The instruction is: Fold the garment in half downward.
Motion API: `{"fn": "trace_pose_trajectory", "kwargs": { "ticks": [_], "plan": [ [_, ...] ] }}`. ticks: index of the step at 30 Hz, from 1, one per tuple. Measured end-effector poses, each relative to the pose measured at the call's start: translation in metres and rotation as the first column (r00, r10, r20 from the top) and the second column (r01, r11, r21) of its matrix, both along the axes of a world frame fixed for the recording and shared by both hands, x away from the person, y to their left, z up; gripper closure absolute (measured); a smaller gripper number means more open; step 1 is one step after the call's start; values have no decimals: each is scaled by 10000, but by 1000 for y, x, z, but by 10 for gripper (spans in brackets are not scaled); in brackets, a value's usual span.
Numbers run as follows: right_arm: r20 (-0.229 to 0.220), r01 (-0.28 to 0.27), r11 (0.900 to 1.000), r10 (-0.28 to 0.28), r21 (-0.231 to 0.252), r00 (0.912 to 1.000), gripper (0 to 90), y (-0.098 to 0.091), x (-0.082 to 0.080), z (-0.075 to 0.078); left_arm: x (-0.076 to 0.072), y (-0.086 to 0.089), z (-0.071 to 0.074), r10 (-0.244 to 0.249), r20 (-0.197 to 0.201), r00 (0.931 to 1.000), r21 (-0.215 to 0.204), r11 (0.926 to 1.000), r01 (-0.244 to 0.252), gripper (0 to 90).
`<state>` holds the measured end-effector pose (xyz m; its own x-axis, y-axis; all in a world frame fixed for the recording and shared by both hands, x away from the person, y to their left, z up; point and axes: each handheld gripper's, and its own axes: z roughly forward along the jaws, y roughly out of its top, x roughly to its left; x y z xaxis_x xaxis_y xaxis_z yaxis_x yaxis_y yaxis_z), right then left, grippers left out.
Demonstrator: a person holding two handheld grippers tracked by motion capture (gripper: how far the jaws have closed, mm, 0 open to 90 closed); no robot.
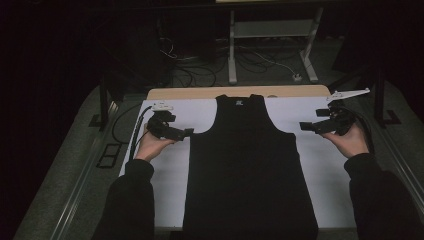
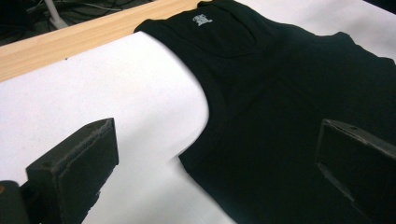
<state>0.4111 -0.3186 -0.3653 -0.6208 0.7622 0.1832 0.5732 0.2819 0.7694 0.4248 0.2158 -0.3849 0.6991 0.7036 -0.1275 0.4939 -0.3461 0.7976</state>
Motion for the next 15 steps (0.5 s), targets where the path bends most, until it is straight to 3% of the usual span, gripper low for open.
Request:
{"fn": "trace_pose_trajectory", "kwargs": {
  "ticks": [15],
  "plan": [
    [-459, 162, 9998, -165, -68, 9988, 0, -1, 13, -17, 11, -3, -16, 109, -313, 9994, 69, 9999, -106, 0]
  ]
}}
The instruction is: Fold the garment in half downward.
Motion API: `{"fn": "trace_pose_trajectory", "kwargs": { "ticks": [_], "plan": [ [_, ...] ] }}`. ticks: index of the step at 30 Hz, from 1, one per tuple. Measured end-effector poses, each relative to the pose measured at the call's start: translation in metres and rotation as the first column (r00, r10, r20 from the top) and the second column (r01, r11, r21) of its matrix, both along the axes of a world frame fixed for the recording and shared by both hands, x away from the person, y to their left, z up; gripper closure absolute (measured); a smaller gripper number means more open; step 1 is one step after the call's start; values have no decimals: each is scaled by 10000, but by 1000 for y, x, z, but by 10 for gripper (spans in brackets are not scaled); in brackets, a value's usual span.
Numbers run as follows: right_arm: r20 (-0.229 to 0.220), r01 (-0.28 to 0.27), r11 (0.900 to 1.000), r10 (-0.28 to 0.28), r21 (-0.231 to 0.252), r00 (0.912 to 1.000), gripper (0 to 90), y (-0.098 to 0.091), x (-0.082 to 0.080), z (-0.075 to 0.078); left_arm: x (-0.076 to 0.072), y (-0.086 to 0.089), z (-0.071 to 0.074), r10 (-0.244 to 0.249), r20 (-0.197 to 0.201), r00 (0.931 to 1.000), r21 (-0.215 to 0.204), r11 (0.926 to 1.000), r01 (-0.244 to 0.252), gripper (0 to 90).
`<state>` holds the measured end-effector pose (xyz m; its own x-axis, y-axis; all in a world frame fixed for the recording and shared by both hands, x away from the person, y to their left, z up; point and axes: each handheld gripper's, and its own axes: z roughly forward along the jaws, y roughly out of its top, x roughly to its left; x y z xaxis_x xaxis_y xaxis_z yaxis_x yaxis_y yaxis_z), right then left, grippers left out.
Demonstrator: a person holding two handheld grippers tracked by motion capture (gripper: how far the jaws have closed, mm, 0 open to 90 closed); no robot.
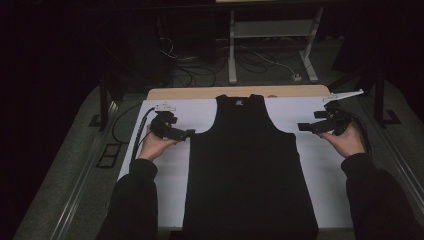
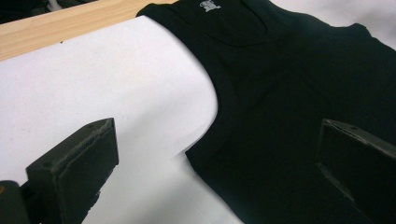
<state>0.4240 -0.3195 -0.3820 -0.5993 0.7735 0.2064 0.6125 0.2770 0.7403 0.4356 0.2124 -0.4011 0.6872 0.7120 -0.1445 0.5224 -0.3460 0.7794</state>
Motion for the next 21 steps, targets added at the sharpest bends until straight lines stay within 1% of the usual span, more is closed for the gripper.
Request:
{"fn": "trace_pose_trajectory", "kwargs": {
  "ticks": [4, 6, 7, 9, 12, 14, 18, 19, 21],
  "plan": [
    [-90, 8, 10000, -8, 17, 10000, 0, 2, 2, -3, 2, 0, -3, 31, -58, 10000, -20, 10000, -31, 0],
    [-149, -42, 10000, 41, -51, 9999, 0, 3, 3, -5, 3, -1, -5, 68, -127, 9999, 11, 10000, -67, 0],
    [-150, -57, 10000, 56, -70, 9999, 0, 4, 4, -6, 4, 0, -6, 28, -152, 9999, 89, 10000, -27, 0],
    [-195, -37, 10000, 37, -33, 9998, 0, 5, 5, -8, 5, -2, -9, 92, -222, 9997, 104, 9999, -90, 0],
    [-298, 23, 10000, -22, 4, 9996, 0, 6, 7, -12, 7, -4, -12, 133, -298, 9995, -77, 9999, -135, 0],
    [-379, 1, 10000, -3, -55, 9993, 0, 7, 8, -14, 8, -4, -13, 136, -314, 9994, -109, 9998, -139, 0],
    [-495, -60, 9999, 55, -109, 9988, 0, 10, 10, -19, 10, -7, -18, 106, -437, 9990, 14, 9999, -106, 0],
    [-546, -61, 9999, 55, -111, 9985, 0, 11, 10, -20, 11, -8, -21, 70, -557, 9984, 60, 10000, -66, 0],
    [-589, -89, 9999, 81, -132, 9982, 0, 12, 11, -21, 11, -8, -23, 61, -621, 9981, 89, 9999, -55, 0]
  ]
}}
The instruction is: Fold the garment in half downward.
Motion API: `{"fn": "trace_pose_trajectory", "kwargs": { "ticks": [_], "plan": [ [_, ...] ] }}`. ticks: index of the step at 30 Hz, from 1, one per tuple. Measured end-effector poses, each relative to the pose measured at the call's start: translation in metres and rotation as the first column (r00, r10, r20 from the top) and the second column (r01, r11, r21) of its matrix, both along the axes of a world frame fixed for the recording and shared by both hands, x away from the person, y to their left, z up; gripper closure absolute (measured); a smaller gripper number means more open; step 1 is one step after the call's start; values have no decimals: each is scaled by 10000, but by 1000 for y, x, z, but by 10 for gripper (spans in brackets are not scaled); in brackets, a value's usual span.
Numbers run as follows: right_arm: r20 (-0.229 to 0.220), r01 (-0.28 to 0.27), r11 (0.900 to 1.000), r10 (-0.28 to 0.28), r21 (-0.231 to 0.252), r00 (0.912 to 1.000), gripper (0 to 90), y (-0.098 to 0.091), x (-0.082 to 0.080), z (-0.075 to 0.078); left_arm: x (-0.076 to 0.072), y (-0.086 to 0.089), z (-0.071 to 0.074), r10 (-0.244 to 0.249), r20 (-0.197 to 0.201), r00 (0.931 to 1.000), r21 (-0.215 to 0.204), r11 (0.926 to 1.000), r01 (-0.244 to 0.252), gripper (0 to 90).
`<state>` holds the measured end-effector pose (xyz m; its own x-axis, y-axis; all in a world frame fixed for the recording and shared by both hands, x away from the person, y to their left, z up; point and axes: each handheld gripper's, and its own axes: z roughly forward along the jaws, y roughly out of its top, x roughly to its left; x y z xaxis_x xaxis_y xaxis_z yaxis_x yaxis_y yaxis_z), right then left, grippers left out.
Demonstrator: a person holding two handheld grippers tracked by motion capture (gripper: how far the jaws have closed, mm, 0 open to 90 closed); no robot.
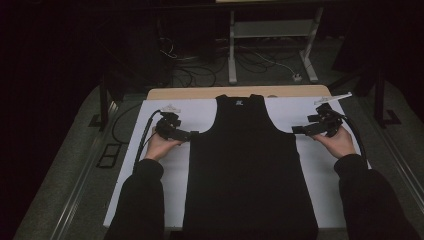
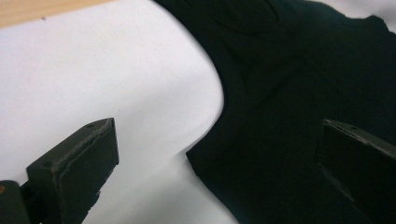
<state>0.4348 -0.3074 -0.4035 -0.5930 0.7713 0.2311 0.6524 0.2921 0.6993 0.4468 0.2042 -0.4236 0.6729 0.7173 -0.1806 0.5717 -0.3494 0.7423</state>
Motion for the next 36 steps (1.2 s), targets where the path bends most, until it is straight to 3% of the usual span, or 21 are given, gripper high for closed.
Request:
{"fn": "trace_pose_trajectory", "kwargs": {
  "ticks": [10, 13, 19, 25, 26, 28, 31, 36],
  "plan": [
    [-536, -122, 9998, 113, -178, 9985, 5, 6, 6, -15, 2, -4, -9, -157, -493, 9987, 142, 9998, 164, 0],
    [-979, -320, 9994, 331, 124, 9946, 62, 5, 9, -23, 4, -3, -12, -243, -695, 9973, 314, 9992, 266, 0],
    [-1328, -528, 9984, 497, -200, 9899, 149, 10, 13, -33, 6, -2, -19, -362, -1265, 9913, 459, 9981, 423, 0],
    [-1422, -501, 9971, 415, -568, 9890, 210, 14, 13, -38, 4, -2, -21, -321, -1122, 9932, 272, 9990, 353, 69],
    [-1403, -443, 9970, 350, -634, 9895, 252, 14, 14, -38, 3, -3, -20, -284, -957, 9950, 446, 9985, 328, 131],
    [-1391, -395, 9969, 297, -683, 9898, 266, 14, 14, -39, 3, -3, -20, -319, -916, 9953, 544, 9978, 369, 145],
    [-1282, -288, 9964, 184, -792, 9916, 360, 15, 14, -39, 4, -4, -21, -151, -869, 9961, 400, 9990, 186, 252],
    [-1207, -163, 9961, 58, -865, 9927, 479, 17, 15, -39, 5, -5, -21, 6, -850, 9964, 497, 9988, 36, 324]
  ]
}}
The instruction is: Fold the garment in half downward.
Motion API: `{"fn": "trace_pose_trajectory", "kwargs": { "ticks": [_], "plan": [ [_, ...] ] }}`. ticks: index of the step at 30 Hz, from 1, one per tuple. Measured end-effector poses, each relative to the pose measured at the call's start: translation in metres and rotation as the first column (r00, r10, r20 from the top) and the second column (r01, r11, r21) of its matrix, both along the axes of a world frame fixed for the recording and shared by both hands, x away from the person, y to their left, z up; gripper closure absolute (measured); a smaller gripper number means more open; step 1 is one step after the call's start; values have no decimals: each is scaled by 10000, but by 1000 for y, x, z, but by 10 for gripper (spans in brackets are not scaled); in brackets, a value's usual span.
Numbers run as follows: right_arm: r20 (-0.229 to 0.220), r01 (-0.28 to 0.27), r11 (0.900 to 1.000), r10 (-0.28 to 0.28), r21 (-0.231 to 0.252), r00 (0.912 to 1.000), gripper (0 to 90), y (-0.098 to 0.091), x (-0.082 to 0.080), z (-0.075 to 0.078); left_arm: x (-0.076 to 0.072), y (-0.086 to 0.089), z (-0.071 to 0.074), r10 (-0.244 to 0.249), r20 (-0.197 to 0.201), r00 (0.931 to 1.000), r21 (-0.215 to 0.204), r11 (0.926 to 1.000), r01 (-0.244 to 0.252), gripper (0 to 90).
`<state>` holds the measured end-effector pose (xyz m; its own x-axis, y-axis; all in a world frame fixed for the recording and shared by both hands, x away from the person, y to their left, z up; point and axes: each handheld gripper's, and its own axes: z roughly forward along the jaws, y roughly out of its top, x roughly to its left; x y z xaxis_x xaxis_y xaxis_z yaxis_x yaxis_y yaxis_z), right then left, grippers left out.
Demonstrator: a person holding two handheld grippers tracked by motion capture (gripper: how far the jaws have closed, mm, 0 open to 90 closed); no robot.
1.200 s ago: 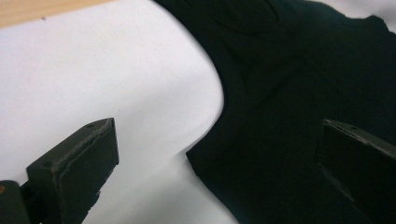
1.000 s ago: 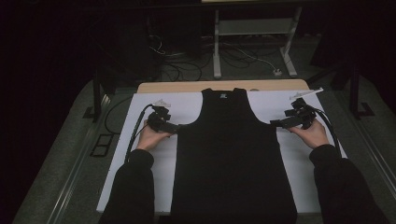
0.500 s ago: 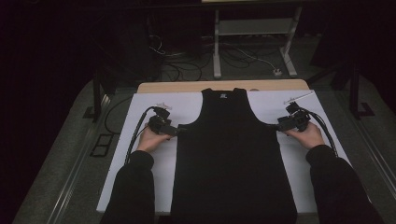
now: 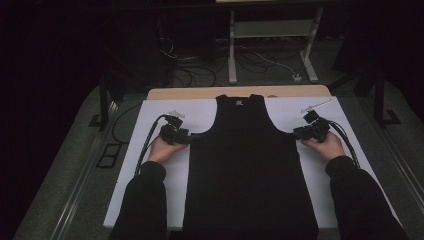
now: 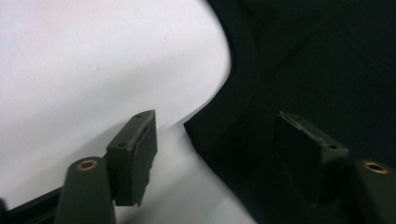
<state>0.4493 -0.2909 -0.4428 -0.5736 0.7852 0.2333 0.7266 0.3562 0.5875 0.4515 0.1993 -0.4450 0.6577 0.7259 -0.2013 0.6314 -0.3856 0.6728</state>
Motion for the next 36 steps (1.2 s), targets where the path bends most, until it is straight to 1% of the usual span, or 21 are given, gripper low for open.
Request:
{"fn": "trace_pose_trajectory", "kwargs": {
  "ticks": [1, 3, 4, 7, 8, 9, 10, 12, 13, 14, 16, 18, 19, 20, 22, 25, 26, 29, 30, 33, 36],
  "plan": [
    [31, 134, 9999, -134, -17, 9999, 522, 0, 1, 0, 0, 0, 0, 40, 45, 10000, 22, 10000, -40, 396],
    [32, 174, 9998, -174, -44, 9998, 538, -1, 0, 0, 1, 0, 0, 102, 19, 9999, -5, 9999, -102, 411],
    [90, 252, 9996, -251, -110, 9996, 593, -2, 1, 0, 1, 1, 0, 128, 5, 9999, -16, 9999, -128, 475],
    [136, 239, 9995, -236, -198, 9996, 649, -2, 0, 0, 2, 2, 0, 305, 1, 9995, -66, 9995, -305, 564],
    [136, 239, 9995, -236, -198, 9996, 649, -2, 0, 0, 2, 2, -1, 383, -3, 9993, -74, 9992, -383, 564],
    [232, 227, 9994, -221, -260, 9995, 686, 0, -1, -1, 2, 2, -1, 480, -14, 9988, -72, 9988, -480, 641],
    [232, 227, 9994, -221, -260, 9995, 686, 0, -1, -1, 2, 1, -1, 457, -37, 9989, -124, 9989, -457, 641],
    [274, 380, 9990, -374, -242, 9989, 716, 0, -3, -1, 2, 0, -2, 491, -53, 9988, -236, 9985, -492, 688],
    [258, 391, 9992, -388, -113, 9989, 775, 0, -3, -2, 2, 0, -2, 432, -66, 9990, -188, 9989, -433, 722],
    [223, 404, 9992, -403, -45, 9989, 799, -1, -4, -2, 2, 0, -2, 431, -79, 9990, -229, 9988, -432, 740],
    [217, 380, 9993, -380, 33, 9990, 811, -1, -5, -3, 2, -1, -3, 397, -81, 9992, -268, 9988, -399, 760],
    [213, 402, 9992, -403, 69, 9990, 828, -1, -5, -3, 1, -2, -3, 475, -45, 9989, -362, 9982, -476, 818],
    [181, 403, 9991, -405, 112, 9990, 838, -1, -6, -3, 1, -2, -3, 430, 37, 9991, -291, 9987, -429, 851],
    [152, 414, 9990, -416, 139, 9990, 839, -2, -5, -3, -1, -3, -2, 352, 197, 9992, -132, 9993, -350, 858],
    [46, 499, 9985, -500, 226, 9987, 840, -3, -5, -3, -1, -3, -1, 314, 137, 9994, -201, 9993, -311, 864],
    [46, 530, 9980, -532, 334, 9986, 840, -5, -7, -2, -2, -1, 1, 292, -41, 9996, -561, 9980, -294, 866],
    [25, 512, 9980, -513, 377, 9987, 841, -5, -8, -2, -3, 2, 3, 286, -131, 9995, -953, 9950, -298, 866],
    [-5, 524, 9977, -525, 431, 9986, 841, -7, -9, -1, -5, 4, 6, 244, -42, 9997, -1090, 9937, -248, 867],
    [-37, 597, 9960, -596, 666, 9982, 842, -9, -11, 1, -7, 4, 7, 211, 44, 9998, -1119, 9935, -205, 868],
    [-129, 648, 9932, -638, 970, 9979, 843, -13, -13, 3, -13, 6, 10, 205, 228, 9995, -1208, 9925, -176, 869],
    [-149, 636, 9918, -623, 1107, 9979, 842, -14, -15, 3, -14, 8, 10, 260, 193, 9995, -1318, 9910, -232, 869]
  ]
}}
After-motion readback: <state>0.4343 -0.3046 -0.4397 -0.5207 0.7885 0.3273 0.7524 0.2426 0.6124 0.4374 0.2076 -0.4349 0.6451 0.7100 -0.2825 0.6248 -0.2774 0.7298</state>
